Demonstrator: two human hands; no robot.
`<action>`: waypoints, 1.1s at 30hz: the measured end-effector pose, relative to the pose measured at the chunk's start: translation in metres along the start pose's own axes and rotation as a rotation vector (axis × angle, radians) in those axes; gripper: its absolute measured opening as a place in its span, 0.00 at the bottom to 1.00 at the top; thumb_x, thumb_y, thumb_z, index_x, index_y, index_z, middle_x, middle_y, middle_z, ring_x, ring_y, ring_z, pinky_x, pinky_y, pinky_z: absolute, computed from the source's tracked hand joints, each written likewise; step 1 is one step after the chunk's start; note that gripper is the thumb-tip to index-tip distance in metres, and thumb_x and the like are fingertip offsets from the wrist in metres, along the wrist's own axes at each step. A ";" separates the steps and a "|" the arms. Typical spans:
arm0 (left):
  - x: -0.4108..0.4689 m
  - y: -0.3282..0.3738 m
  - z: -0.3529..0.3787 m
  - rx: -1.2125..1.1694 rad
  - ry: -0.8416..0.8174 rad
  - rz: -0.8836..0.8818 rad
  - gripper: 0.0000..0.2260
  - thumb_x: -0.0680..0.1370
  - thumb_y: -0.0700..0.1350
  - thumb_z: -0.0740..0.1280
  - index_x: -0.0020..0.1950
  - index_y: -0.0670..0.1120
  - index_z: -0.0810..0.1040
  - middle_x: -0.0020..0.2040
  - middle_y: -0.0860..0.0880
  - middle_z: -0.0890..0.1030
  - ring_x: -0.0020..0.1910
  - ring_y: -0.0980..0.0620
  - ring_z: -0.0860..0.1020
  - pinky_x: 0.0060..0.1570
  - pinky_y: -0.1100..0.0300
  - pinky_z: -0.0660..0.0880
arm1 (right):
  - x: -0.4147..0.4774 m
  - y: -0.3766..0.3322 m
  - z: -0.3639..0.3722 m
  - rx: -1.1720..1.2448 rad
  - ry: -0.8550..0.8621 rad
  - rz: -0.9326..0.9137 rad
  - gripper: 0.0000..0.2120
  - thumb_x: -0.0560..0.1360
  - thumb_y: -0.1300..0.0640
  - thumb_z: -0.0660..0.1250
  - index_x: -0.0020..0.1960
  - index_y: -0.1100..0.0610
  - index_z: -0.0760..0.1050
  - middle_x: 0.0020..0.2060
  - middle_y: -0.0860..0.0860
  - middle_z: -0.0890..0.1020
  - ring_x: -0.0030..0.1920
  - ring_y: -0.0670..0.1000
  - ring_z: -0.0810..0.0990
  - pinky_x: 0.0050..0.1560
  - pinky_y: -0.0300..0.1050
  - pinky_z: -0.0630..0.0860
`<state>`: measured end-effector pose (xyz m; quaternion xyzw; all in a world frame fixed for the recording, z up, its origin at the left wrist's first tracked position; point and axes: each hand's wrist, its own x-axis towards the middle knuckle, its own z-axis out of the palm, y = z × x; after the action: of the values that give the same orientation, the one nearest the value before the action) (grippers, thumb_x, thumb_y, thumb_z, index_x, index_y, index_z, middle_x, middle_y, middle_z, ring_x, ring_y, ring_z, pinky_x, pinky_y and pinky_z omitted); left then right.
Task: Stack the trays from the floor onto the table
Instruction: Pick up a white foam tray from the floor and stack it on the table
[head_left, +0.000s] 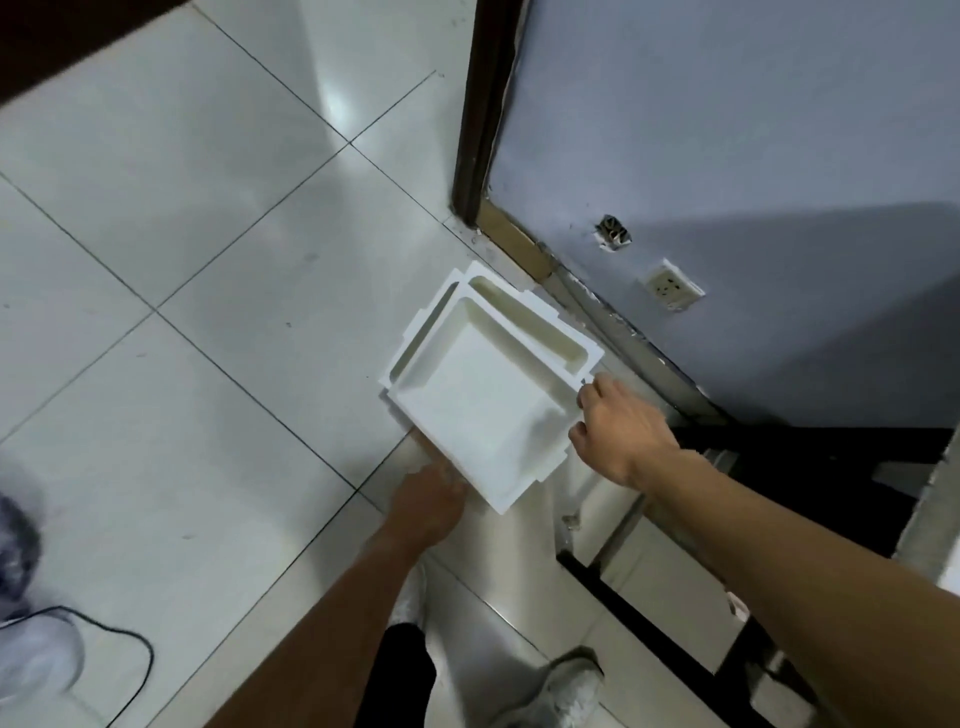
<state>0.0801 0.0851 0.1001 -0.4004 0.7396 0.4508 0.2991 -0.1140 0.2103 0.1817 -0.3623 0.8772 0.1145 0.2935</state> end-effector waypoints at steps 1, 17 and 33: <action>0.006 -0.002 0.007 -0.043 -0.011 -0.028 0.16 0.83 0.46 0.60 0.67 0.40 0.76 0.66 0.40 0.79 0.67 0.40 0.76 0.63 0.53 0.71 | 0.009 0.002 0.007 -0.007 -0.009 0.005 0.18 0.80 0.51 0.58 0.67 0.58 0.69 0.61 0.54 0.72 0.60 0.56 0.72 0.59 0.52 0.73; 0.125 -0.050 0.097 -0.686 -0.070 -0.280 0.06 0.82 0.42 0.62 0.54 0.42 0.77 0.45 0.44 0.79 0.44 0.46 0.78 0.41 0.59 0.74 | 0.102 0.018 0.081 0.094 0.062 0.129 0.19 0.80 0.55 0.60 0.69 0.61 0.66 0.64 0.58 0.73 0.62 0.61 0.73 0.59 0.54 0.71; 0.112 -0.030 0.089 -0.922 -0.163 -0.346 0.07 0.82 0.44 0.64 0.58 0.43 0.73 0.46 0.46 0.78 0.39 0.53 0.78 0.35 0.60 0.71 | 0.102 0.016 0.042 -0.032 0.066 0.156 0.12 0.79 0.63 0.58 0.62 0.57 0.68 0.58 0.57 0.78 0.55 0.62 0.78 0.45 0.49 0.67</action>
<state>0.0573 0.1213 -0.0402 -0.5712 0.3602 0.7046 0.2180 -0.1649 0.1814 0.0867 -0.3009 0.9101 0.1390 0.2488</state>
